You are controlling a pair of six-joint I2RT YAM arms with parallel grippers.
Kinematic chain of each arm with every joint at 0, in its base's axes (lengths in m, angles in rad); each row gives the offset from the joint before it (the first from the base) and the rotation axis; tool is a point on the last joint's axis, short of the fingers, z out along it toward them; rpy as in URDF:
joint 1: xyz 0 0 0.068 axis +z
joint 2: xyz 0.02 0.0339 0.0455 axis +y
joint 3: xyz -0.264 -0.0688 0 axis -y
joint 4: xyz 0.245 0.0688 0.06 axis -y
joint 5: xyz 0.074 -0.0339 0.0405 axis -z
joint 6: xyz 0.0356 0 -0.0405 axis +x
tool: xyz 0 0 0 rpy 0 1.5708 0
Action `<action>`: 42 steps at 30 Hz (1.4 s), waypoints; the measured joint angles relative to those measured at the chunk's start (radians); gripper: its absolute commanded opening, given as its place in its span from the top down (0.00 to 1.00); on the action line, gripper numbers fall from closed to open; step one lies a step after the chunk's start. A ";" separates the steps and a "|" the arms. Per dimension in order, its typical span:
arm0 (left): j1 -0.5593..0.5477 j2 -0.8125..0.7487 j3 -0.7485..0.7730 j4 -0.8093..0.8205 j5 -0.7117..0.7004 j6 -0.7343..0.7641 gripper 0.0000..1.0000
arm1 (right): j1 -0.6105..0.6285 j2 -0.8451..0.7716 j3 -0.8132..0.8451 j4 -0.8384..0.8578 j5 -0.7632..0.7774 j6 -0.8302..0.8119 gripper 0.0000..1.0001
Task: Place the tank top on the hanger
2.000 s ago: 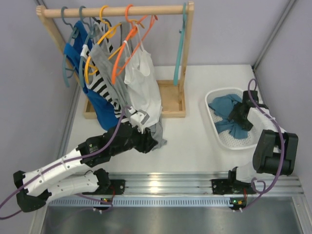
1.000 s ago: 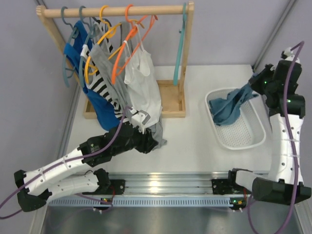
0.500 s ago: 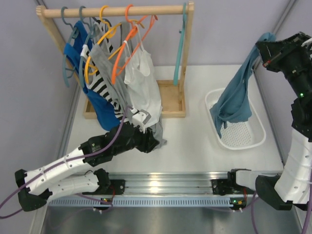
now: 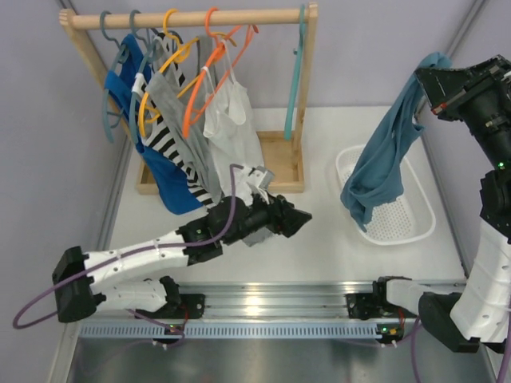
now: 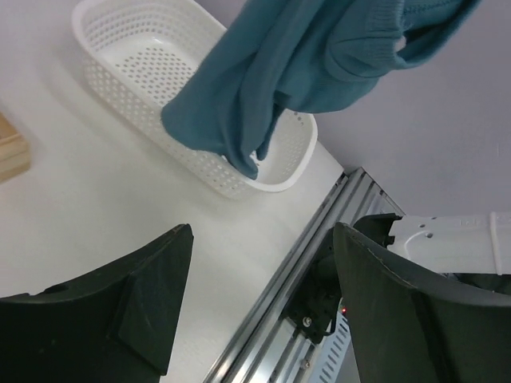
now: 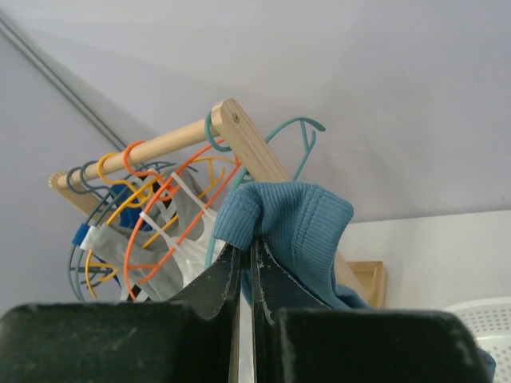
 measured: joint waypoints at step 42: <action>-0.215 0.595 0.548 0.013 -0.429 0.064 1.00 | 0.000 -0.098 -0.129 -0.061 -0.029 -0.038 1.00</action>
